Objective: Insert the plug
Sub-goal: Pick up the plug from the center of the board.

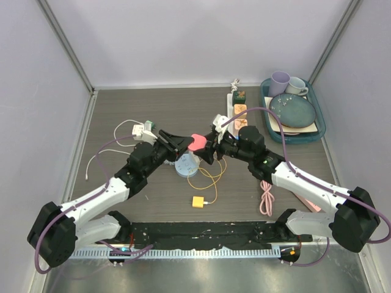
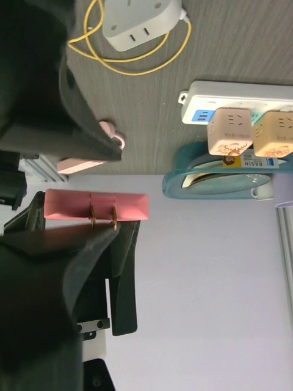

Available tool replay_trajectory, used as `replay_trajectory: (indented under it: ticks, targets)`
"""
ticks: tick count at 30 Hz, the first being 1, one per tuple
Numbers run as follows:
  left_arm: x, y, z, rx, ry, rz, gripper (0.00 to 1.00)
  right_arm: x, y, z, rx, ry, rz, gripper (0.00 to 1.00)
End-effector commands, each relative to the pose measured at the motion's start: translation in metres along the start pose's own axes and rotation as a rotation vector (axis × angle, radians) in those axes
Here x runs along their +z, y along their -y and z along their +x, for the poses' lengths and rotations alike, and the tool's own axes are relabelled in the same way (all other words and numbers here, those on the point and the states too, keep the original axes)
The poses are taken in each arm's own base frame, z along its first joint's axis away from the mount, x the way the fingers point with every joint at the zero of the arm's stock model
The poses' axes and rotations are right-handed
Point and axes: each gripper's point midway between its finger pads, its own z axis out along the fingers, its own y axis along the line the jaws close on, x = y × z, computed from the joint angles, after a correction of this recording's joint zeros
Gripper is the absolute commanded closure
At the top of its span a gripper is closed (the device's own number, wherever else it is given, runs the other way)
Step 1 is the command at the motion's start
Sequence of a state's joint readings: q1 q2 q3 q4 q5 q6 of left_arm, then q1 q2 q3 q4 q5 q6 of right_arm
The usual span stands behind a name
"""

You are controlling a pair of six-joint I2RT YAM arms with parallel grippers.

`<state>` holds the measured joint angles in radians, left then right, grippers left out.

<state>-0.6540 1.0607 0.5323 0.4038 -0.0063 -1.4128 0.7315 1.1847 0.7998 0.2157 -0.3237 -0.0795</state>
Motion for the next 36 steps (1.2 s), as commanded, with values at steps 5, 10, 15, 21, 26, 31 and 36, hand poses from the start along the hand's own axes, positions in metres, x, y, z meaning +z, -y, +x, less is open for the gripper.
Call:
replay_trajectory:
  ticks: [5, 10, 15, 21, 26, 31, 36]
  targets:
    - [-0.006, 0.031, -0.005, -0.038, 0.013, 0.137, 0.74, 0.0, -0.001, -0.021, -0.027, 0.079, -0.002, 0.99]
    - [-0.013, 0.034, -0.016, -0.083, 0.072, 0.153, 0.86, 0.0, -0.002, -0.021, -0.024, 0.088, -0.003, 0.99]
    - [-0.018, 0.038, -0.017, -0.171, 0.072, 0.185, 0.93, 0.001, -0.003, -0.02, -0.026, 0.107, -0.009, 0.99]
    - [-0.022, 0.051, -0.015, -0.235, 0.046, 0.242, 1.0, 0.004, -0.007, -0.009, -0.029, 0.121, -0.037, 0.99]
    - [-0.024, 0.05, -0.017, -0.215, 0.061, 0.228, 1.0, 0.005, -0.01, -0.009, -0.009, 0.126, -0.046, 0.99]
    - [-0.027, 0.049, -0.02, -0.227, 0.076, 0.239, 1.0, 0.002, -0.007, -0.013, -0.004, 0.146, -0.025, 0.88]
    - [-0.027, 0.049, -0.021, -0.173, 0.087, 0.219, 1.0, 0.005, -0.01, -0.017, 0.085, 0.143, -0.036, 0.49]
